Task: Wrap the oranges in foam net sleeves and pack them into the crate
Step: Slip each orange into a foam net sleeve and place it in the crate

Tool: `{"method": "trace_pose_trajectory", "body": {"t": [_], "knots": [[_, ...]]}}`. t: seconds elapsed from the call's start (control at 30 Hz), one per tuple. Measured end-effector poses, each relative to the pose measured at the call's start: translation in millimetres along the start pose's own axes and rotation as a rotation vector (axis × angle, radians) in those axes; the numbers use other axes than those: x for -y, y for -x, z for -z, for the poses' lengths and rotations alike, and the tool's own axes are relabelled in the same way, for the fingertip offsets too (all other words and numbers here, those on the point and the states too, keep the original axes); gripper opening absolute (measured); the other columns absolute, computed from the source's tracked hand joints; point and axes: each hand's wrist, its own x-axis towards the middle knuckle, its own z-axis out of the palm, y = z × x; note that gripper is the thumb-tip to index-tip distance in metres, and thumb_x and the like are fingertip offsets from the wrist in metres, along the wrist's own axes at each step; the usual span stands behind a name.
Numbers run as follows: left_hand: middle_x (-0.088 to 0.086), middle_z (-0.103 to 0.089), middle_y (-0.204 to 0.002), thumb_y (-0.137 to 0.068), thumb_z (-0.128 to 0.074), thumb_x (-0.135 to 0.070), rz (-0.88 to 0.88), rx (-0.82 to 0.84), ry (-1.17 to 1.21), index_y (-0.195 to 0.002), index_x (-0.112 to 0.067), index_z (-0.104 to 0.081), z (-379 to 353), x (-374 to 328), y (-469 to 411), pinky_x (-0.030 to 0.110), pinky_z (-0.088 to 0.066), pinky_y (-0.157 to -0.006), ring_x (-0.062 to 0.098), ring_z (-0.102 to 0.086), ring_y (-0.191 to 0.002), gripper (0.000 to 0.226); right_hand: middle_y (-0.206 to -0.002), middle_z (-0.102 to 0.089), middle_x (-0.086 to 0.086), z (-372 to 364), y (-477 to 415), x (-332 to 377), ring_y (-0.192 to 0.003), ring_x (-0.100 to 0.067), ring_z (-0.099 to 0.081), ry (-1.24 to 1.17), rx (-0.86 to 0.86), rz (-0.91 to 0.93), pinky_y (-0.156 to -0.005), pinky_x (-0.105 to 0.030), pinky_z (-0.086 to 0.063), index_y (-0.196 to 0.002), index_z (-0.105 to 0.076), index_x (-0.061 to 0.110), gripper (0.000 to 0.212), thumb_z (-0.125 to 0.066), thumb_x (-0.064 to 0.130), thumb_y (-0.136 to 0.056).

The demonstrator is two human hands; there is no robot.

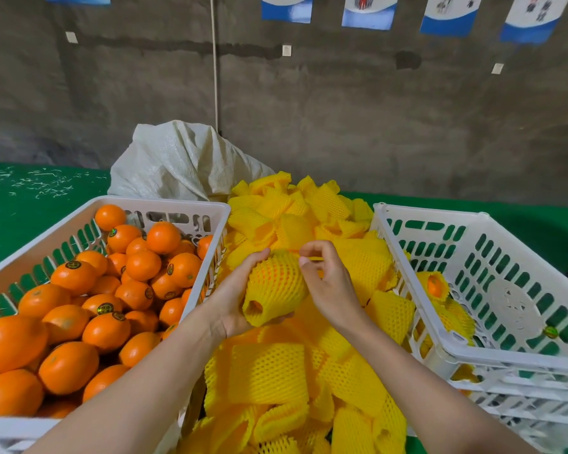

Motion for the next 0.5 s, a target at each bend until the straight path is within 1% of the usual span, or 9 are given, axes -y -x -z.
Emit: {"method": "trace_pose_trajectory", "body": {"t": [0.07, 0.1, 0.17, 0.2, 0.23, 0.27, 0.33, 0.4, 0.5], "knots": [[0.01, -0.074, -0.095, -0.071, -0.061, -0.056, -0.1, -0.027, -0.104, -0.116, -0.023, -0.06, 4, 1, -3, 0.033, -0.056, -0.06, 0.028, -0.072, -0.081, 0.056, -0.116, -0.052, 0.011, 3, 6, 8, -0.106, -0.001, -0.05, -0.074, 0.132, -0.016, -0.085, -0.011, -0.042, -0.12, -0.049, 0.026, 0.025, -0.048, 0.018, -0.096], [0.006, -0.073, -0.102, -0.073, -0.058, -0.057, -0.133, -0.004, -0.147, -0.118, -0.027, -0.058, 5, 4, -6, 0.034, -0.057, -0.064, 0.025, -0.071, -0.09, 0.054, -0.123, -0.051, 0.006, 5, 9, 15, -0.114, 0.001, -0.046, -0.054, 0.227, 0.014, -0.097, -0.015, -0.039, -0.125, -0.048, 0.022, 0.032, -0.053, 0.016, -0.094], [0.004, -0.068, -0.117, -0.074, -0.051, -0.062, -0.127, 0.066, -0.152, -0.123, -0.029, -0.057, 13, 7, -10, 0.04, -0.057, -0.075, 0.025, -0.066, -0.106, 0.059, -0.127, -0.045, -0.032, 3, 15, 27, -0.118, 0.011, -0.038, -0.026, 0.433, 0.19, -0.107, -0.023, -0.034, -0.122, -0.047, -0.012, 0.046, -0.062, -0.011, -0.079], [0.006, -0.065, -0.122, -0.074, -0.049, -0.065, -0.108, 0.101, -0.132, -0.125, -0.027, -0.055, 15, 8, -11, 0.044, -0.055, -0.081, 0.027, -0.063, -0.112, 0.064, -0.124, -0.044, -0.038, 2, 18, 31, -0.115, 0.014, -0.039, -0.035, 0.452, 0.251, -0.105, -0.023, -0.036, -0.119, -0.044, -0.019, 0.052, -0.062, -0.02, -0.071], [0.008, -0.064, -0.125, -0.073, -0.047, -0.067, -0.089, 0.111, -0.114, -0.126, -0.024, -0.054, 17, 8, -13, 0.046, -0.054, -0.083, 0.03, -0.061, -0.114, 0.069, -0.113, -0.053, -0.032, 4, 21, 30, -0.112, 0.009, -0.045, 0.003, 0.409, 0.179, -0.1, -0.027, -0.04, -0.119, -0.047, -0.014, 0.054, -0.069, -0.016, -0.069], [0.01, -0.065, -0.122, -0.073, -0.046, -0.067, -0.078, 0.104, -0.102, -0.124, -0.02, -0.055, 17, 9, -15, 0.047, -0.055, -0.08, 0.033, -0.062, -0.112, 0.07, -0.122, -0.055, -0.024, 10, 20, 31, -0.111, -0.001, -0.05, 0.054, 0.318, 0.063, -0.096, -0.033, -0.043, -0.119, -0.053, -0.002, 0.055, -0.077, -0.003, -0.069], [0.011, -0.072, -0.104, -0.076, -0.047, -0.06, -0.141, 0.041, -0.138, -0.115, -0.015, -0.059, 16, 9, -20, 0.046, -0.056, -0.069, 0.034, -0.069, -0.094, 0.061, -0.119, -0.058, -0.006, 25, 17, 26, -0.109, -0.014, -0.054, 0.085, 0.173, -0.057, -0.093, -0.036, -0.045, -0.115, -0.057, 0.013, 0.054, -0.082, 0.012, -0.068], [0.008, -0.073, -0.082, -0.079, -0.051, -0.045, -0.268, -0.08, -0.308, -0.11, -0.013, -0.06, 13, 9, -21, 0.044, -0.052, -0.065, 0.03, -0.071, -0.073, 0.046, -0.113, -0.057, 0.002, 45, 10, 22, -0.103, -0.01, -0.053, 0.045, 0.052, -0.067, -0.087, -0.027, -0.046, -0.113, -0.056, 0.017, 0.051, -0.082, 0.017, -0.069], [0.006, -0.073, -0.087, -0.09, -0.051, -0.03, -0.347, -0.141, -0.583, -0.113, -0.013, -0.062, 14, 12, -19, 0.039, -0.049, -0.065, 0.025, -0.068, -0.072, 0.031, -0.101, -0.051, 0.015, 92, -8, 15, -0.088, 0.004, -0.049, 0.03, -0.217, -0.074, -0.07, -0.011, -0.043, -0.109, -0.051, 0.026, 0.047, -0.08, 0.028, -0.072]]}}
